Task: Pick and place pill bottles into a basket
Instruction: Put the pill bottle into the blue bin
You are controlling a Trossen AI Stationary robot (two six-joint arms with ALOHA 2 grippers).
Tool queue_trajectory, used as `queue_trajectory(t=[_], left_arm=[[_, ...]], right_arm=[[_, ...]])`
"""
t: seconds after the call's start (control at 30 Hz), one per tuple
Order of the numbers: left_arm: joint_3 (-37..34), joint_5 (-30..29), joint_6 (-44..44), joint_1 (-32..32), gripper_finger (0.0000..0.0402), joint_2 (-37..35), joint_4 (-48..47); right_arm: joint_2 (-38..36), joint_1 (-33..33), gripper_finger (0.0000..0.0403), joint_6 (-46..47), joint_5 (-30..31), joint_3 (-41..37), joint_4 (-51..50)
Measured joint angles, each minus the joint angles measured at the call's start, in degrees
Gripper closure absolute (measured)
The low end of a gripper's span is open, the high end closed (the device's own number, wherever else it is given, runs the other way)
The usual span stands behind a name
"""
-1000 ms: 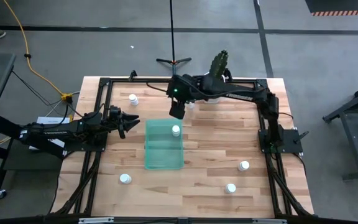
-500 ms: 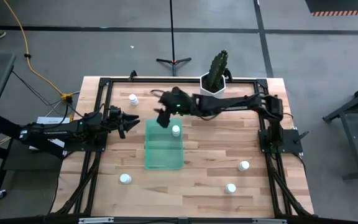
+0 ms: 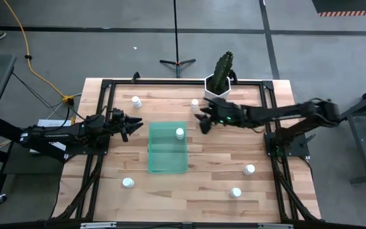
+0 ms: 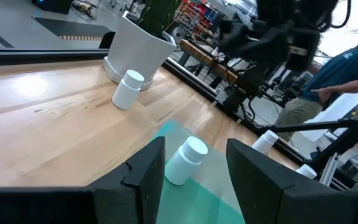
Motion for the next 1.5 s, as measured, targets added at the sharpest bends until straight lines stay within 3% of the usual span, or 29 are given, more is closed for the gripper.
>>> queue_trajectory(t=[0.2,0.47,0.73,0.97,1.23,1.5], left_arm=[[0.0,0.0,0.0,0.0,0.0197,0.0,0.02],[0.0,0.0,-0.02,0.0,0.0197,0.0,0.02],[0.0,0.0,-0.04,0.0,0.0197,0.0,0.02],[0.0,0.02,-0.04,0.0,0.0197,0.0,0.03],[0.0,0.04,-0.07,0.0,0.0197,0.0,0.03],[0.0,0.07,-0.09,0.0,0.0197,0.0,0.03]], right_arm=[[-9.62,3.59,0.021,7.87,-6.01,1.39,-21.75],[-10.53,9.56,0.021,16.08,-14.82,10.61,-50.73],[-10.6,15.4,0.021,39.42,-24.03,11.07,-66.48],[-10.55,20.76,0.0202,54.85,-28.29,8.45,-68.57],[-10.05,28.14,0.0137,63.05,-26.81,5.12,-67.88],[-10.05,33.06,0.0121,70.25,-26.33,-2.07,-56.88]])
